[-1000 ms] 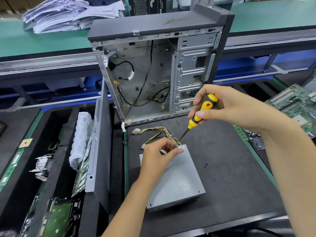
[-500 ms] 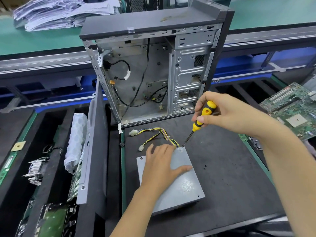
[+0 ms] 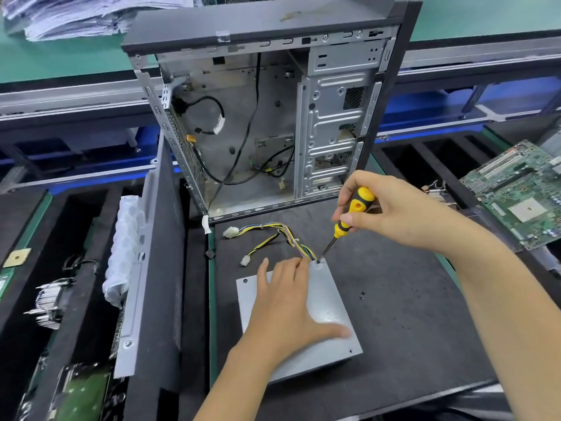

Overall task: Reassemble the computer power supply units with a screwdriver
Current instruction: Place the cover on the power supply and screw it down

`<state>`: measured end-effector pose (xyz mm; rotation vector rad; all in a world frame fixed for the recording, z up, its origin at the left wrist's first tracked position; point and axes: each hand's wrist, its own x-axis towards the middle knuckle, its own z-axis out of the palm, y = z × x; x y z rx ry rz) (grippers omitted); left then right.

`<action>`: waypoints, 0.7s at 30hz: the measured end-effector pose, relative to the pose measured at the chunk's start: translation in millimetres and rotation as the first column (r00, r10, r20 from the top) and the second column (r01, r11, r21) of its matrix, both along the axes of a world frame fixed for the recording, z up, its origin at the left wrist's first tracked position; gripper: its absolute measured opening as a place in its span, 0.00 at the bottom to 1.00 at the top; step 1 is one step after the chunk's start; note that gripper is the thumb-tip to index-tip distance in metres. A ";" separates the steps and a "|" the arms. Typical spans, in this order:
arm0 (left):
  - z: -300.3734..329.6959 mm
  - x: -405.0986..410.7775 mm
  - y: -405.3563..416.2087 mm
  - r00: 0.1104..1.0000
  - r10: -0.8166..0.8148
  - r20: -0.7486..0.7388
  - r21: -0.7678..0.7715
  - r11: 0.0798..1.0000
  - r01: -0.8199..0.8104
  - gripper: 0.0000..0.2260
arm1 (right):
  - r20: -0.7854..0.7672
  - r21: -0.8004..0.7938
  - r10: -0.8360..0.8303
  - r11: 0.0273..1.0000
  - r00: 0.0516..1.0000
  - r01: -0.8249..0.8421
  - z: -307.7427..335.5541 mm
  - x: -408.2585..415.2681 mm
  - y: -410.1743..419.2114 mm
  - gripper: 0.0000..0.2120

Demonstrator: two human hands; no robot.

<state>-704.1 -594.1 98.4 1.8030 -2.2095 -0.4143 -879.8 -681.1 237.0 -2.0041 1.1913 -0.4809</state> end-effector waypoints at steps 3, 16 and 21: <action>-0.5 -0.4 8.9 0.989 -0.120 0.081 0.141 0.984 0.108 0.71 | -0.006 -0.010 -0.002 1.000 1.000 0.002 0.2 0.2 -0.1 0.07; 7.3 -3.2 16.7 0.940 -0.206 0.272 0.197 0.968 0.155 0.64 | 0.008 -0.016 -0.032 0.999 0.999 0.032 2.4 -3.6 -0.6 0.06; 4.3 -5.9 16.7 0.940 -0.193 0.283 0.188 0.972 0.143 0.64 | 0.034 -0.019 -0.032 0.999 0.999 0.033 5.2 -5.4 0.7 0.06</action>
